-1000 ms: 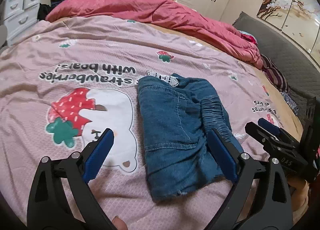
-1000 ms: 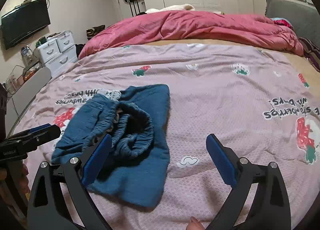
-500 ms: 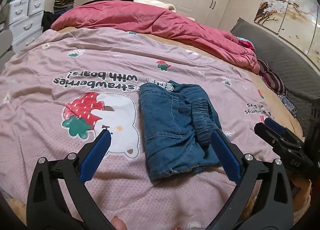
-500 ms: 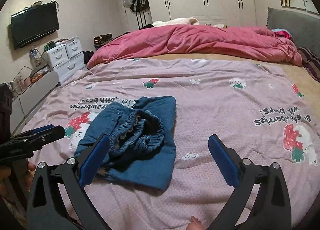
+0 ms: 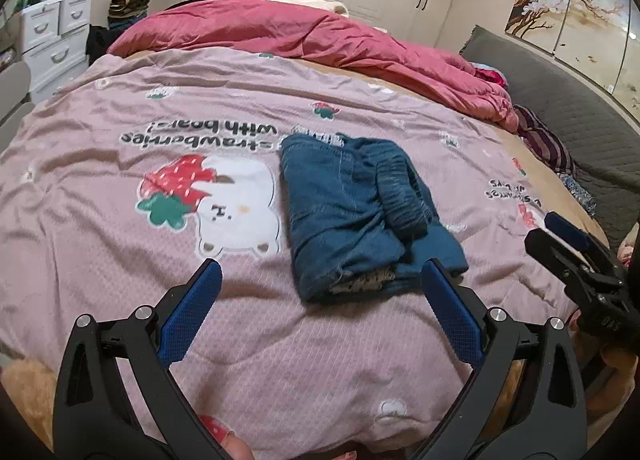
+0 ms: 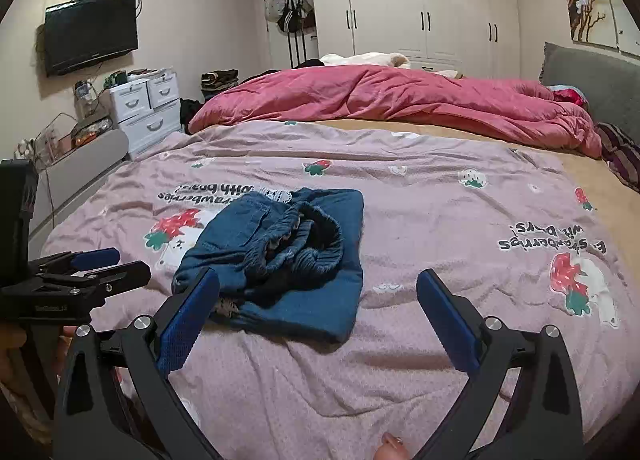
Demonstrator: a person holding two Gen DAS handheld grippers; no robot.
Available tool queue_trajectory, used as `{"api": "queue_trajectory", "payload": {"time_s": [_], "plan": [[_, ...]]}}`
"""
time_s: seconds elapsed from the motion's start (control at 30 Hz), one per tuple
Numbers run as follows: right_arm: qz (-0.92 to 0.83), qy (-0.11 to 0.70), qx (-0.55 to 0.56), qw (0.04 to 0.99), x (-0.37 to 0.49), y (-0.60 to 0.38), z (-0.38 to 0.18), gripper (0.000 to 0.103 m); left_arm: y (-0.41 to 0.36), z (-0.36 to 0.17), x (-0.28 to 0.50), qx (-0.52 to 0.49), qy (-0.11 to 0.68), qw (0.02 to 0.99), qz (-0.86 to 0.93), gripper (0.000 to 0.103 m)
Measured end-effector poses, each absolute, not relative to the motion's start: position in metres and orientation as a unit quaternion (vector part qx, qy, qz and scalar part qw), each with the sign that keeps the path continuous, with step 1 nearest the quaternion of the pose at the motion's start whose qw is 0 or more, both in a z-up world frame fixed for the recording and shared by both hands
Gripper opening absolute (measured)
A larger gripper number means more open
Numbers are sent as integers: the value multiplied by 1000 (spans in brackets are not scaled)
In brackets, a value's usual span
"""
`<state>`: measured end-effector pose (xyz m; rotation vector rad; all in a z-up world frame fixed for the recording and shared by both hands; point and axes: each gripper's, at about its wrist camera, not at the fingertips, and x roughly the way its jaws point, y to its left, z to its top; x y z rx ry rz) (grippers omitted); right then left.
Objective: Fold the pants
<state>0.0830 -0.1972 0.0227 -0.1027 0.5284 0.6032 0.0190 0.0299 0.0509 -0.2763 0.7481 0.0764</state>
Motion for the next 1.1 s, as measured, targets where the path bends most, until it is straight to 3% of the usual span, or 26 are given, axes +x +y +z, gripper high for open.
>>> {"api": "queue_trajectory", "payload": {"time_s": [1.1], "plan": [[252, 307, -79, 914, 58, -202, -48, 99, 14, -2, -8, -133, 402, 904, 52, 94]]}}
